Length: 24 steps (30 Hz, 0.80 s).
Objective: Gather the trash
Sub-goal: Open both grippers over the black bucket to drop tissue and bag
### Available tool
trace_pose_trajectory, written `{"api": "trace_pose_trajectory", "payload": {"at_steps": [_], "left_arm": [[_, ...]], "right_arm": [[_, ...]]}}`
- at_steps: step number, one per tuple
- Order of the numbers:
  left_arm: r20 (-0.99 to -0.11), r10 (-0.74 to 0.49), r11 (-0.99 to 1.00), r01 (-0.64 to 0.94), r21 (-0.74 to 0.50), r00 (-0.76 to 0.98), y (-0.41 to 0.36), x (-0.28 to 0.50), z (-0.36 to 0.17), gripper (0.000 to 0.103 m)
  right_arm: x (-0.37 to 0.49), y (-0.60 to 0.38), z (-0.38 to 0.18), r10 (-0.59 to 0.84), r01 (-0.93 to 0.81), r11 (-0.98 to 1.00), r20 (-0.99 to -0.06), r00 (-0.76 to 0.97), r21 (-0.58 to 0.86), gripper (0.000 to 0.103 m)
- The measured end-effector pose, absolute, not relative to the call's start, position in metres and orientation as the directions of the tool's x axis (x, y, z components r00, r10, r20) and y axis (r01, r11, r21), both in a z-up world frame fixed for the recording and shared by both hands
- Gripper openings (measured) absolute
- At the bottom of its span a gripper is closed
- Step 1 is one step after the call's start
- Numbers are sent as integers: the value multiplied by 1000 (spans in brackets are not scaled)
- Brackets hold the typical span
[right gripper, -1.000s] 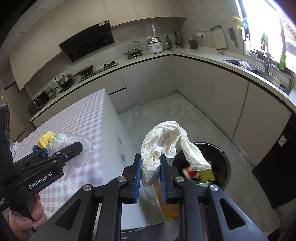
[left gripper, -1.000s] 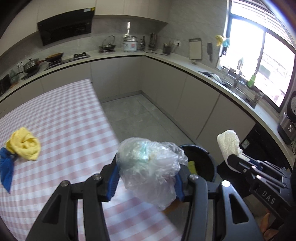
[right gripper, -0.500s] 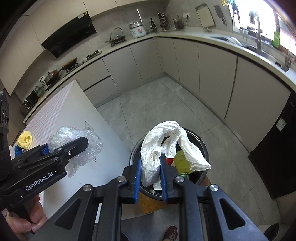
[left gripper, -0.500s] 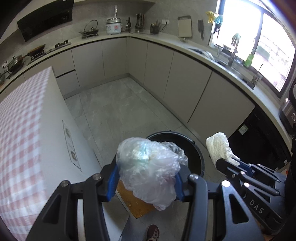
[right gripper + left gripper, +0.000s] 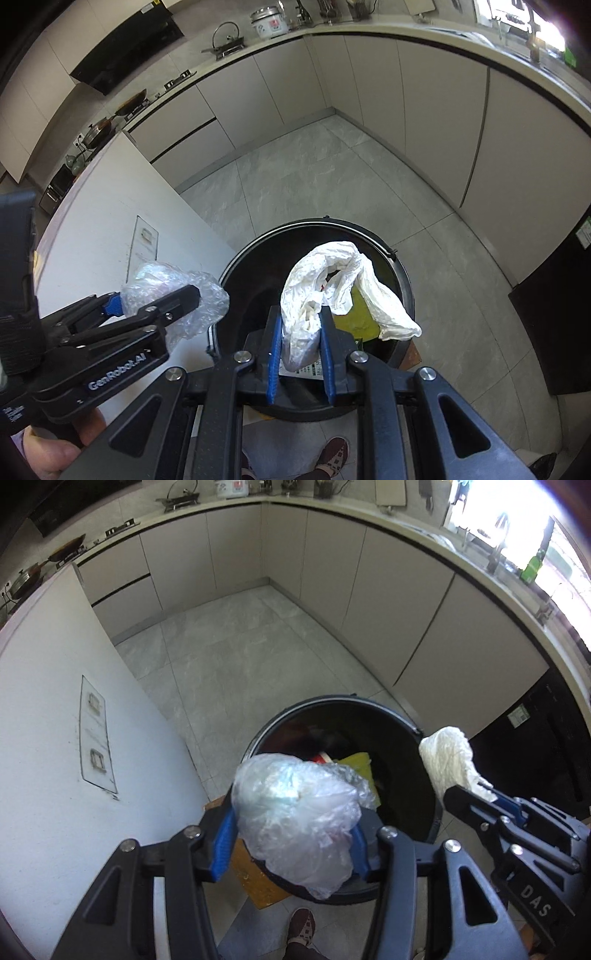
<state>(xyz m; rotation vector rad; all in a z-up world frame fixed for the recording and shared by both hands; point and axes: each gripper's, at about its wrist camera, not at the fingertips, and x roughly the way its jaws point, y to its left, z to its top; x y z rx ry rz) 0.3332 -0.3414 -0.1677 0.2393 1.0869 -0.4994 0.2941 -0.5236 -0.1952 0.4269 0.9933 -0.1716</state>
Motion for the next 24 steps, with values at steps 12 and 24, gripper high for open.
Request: {"api": "trace_pose_trajectory", "payload": {"at_steps": [12, 24], "left_arm": [[-916, -176, 897, 442, 1, 360, -357, 349, -186, 74], [-859, -226, 896, 445, 3, 460, -338, 335, -108, 75]], "right_arm": [[304, -548, -203, 10, 370, 892, -831, 556, 259, 48], [293, -532, -147, -25, 367, 898, -804, 594, 244, 48]]}}
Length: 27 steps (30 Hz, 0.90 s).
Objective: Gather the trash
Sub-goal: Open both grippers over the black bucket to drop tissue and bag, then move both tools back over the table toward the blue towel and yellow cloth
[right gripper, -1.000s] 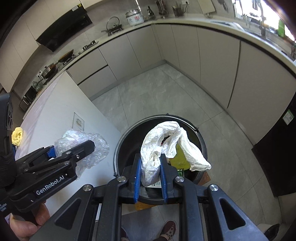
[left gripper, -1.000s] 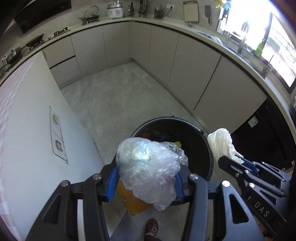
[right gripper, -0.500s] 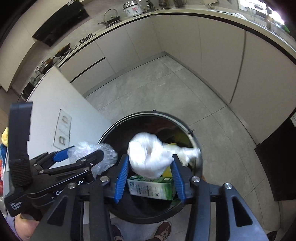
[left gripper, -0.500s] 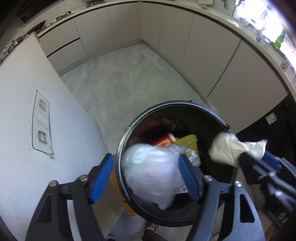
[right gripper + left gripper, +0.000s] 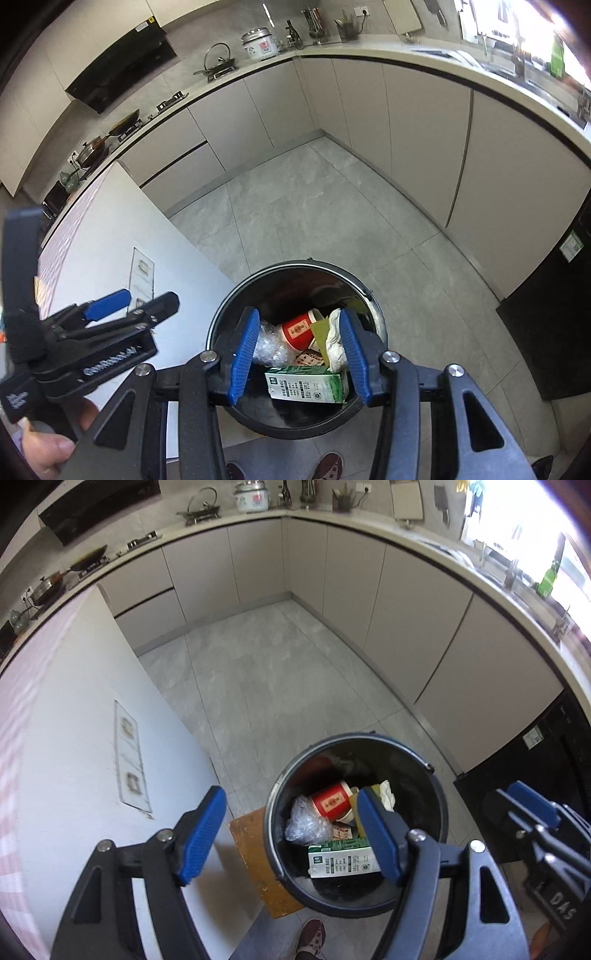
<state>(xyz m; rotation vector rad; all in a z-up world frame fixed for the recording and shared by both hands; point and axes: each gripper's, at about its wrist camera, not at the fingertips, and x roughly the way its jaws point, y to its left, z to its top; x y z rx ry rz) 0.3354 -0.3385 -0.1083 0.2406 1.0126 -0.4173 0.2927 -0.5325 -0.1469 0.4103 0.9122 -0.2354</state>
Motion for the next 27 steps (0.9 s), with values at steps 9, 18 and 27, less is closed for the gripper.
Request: {"api": "trace_pose_trajectory", "payload": {"at_steps": [9, 18, 27], "left_arm": [[-839, -250, 892, 451, -6, 483, -304, 323, -69, 75], [-830, -319, 886, 455, -89, 459, -253, 306, -38, 75], [-816, -359, 877, 463, -129, 453, -202, 292, -17, 77]], "right_arm": [[286, -492, -110, -52, 361, 907, -793, 606, 216, 56], [276, -444, -70, -47, 349, 912, -789, 612, 216, 66], [269, -386, -35, -51, 335, 915, -759, 649, 224, 68]]}}
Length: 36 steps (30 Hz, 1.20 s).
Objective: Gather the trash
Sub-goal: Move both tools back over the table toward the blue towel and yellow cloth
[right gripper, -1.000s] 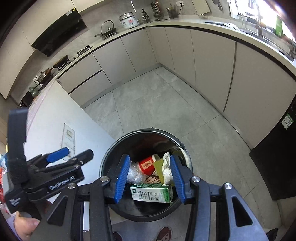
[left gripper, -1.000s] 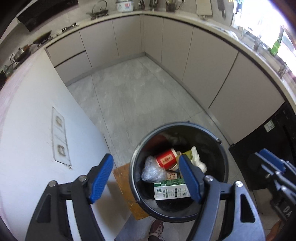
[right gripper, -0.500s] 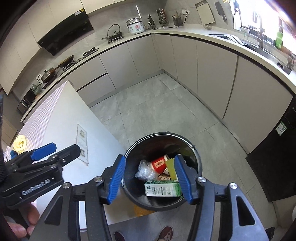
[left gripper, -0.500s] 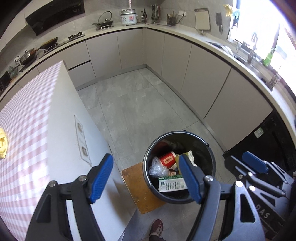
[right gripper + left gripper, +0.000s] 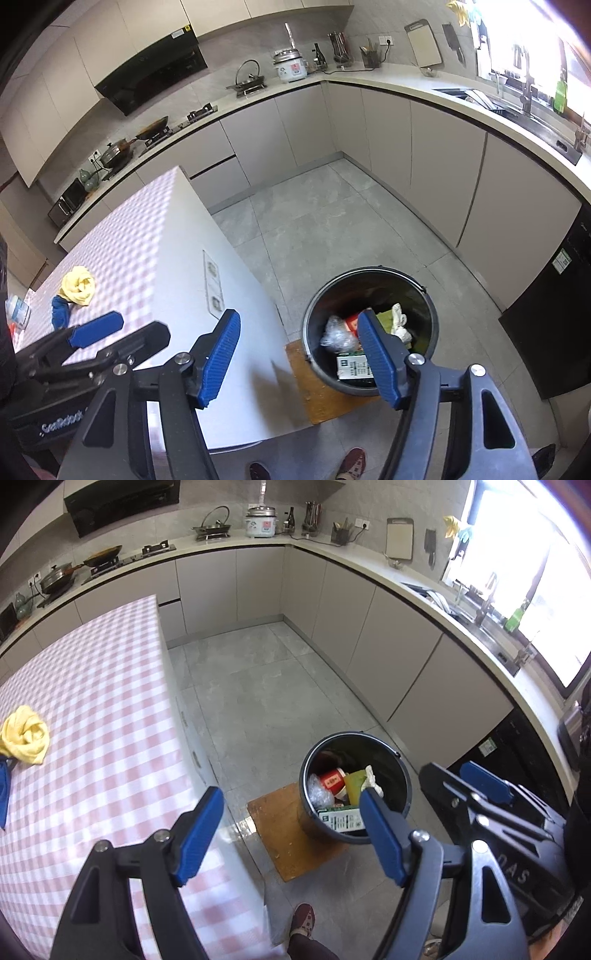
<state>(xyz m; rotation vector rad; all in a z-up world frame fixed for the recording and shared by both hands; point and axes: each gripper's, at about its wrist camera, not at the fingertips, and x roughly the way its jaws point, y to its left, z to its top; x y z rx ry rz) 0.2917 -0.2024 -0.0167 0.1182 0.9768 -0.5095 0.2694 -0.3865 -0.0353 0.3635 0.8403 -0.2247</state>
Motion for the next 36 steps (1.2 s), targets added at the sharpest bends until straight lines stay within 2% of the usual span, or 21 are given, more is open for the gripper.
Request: {"api": "trace_pose_trajectory", "payload": {"at_steps": [6, 17, 28, 36], "left_arm": [[-792, -344, 894, 434, -112, 504, -163, 286, -4, 78], [-759, -225, 957, 284, -55, 611, -58, 297, 5, 79], [-745, -98, 993, 118, -25, 660, 42, 312, 1, 79], [-734, -8, 999, 35, 22, 680, 95, 330, -9, 81]], "right_arm": [[271, -346, -20, -47, 310, 924, -739, 672, 223, 69], [308, -239, -2, 61, 153, 959, -699, 712, 239, 72], [350, -138, -4, 165, 4, 972, -687, 708, 237, 72], [379, -88, -12, 166, -35, 979, -696, 699, 199, 74]]}}
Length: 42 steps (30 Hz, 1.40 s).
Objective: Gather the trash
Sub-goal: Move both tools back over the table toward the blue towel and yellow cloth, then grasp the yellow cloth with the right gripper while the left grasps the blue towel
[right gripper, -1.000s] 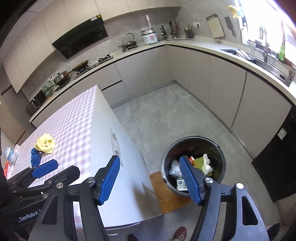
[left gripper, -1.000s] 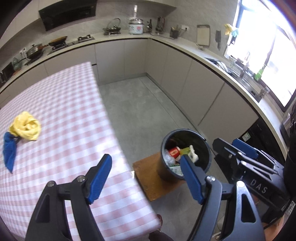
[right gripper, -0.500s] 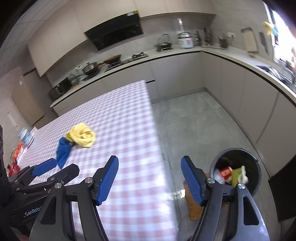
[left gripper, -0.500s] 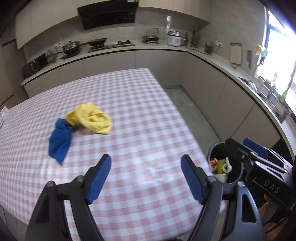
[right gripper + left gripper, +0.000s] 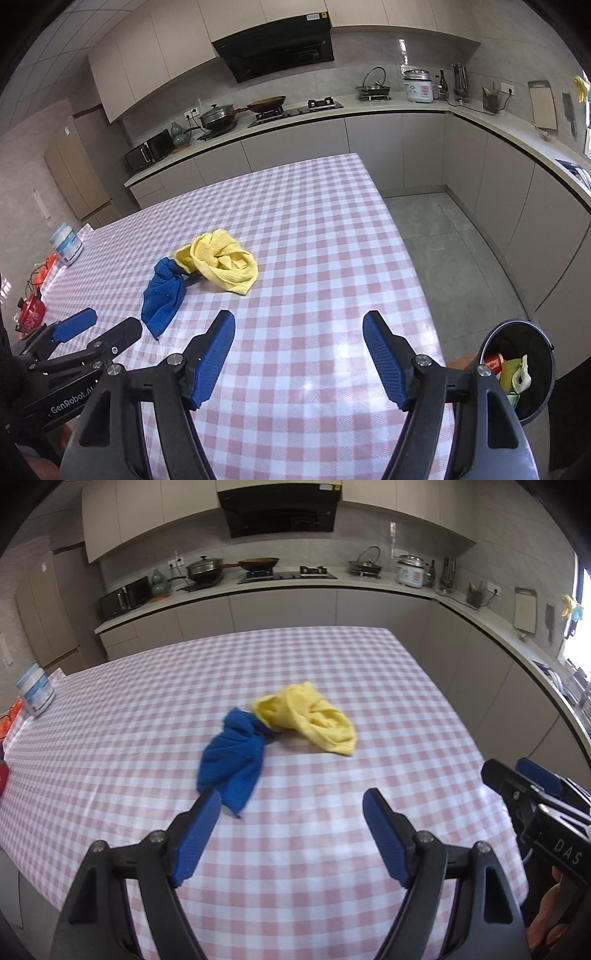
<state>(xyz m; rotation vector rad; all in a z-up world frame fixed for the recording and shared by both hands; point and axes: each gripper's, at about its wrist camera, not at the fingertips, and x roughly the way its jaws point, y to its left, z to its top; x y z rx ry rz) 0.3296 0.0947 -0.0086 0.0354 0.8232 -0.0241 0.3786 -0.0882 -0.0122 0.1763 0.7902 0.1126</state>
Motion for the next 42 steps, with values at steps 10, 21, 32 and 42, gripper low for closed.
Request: {"api": "trace_pose_trajectory", "payload": {"at_steps": [10, 21, 32, 42], "left_arm": [[-744, 31, 1000, -16, 27, 667, 137, 355, -25, 81], [-759, 30, 1000, -18, 24, 651, 158, 389, -40, 81], [-772, 26, 1000, -13, 22, 636, 161, 421, -59, 81], [-779, 19, 1000, -14, 13, 626, 161, 442, -76, 81]], "right_arm": [[412, -40, -22, 171, -65, 983, -713, 680, 174, 77], [448, -11, -39, 182, -86, 982, -736, 652, 166, 78], [488, 9, -62, 203, -112, 979, -751, 628, 171, 78], [523, 23, -74, 221, -134, 975, -749, 625, 176, 78]]}}
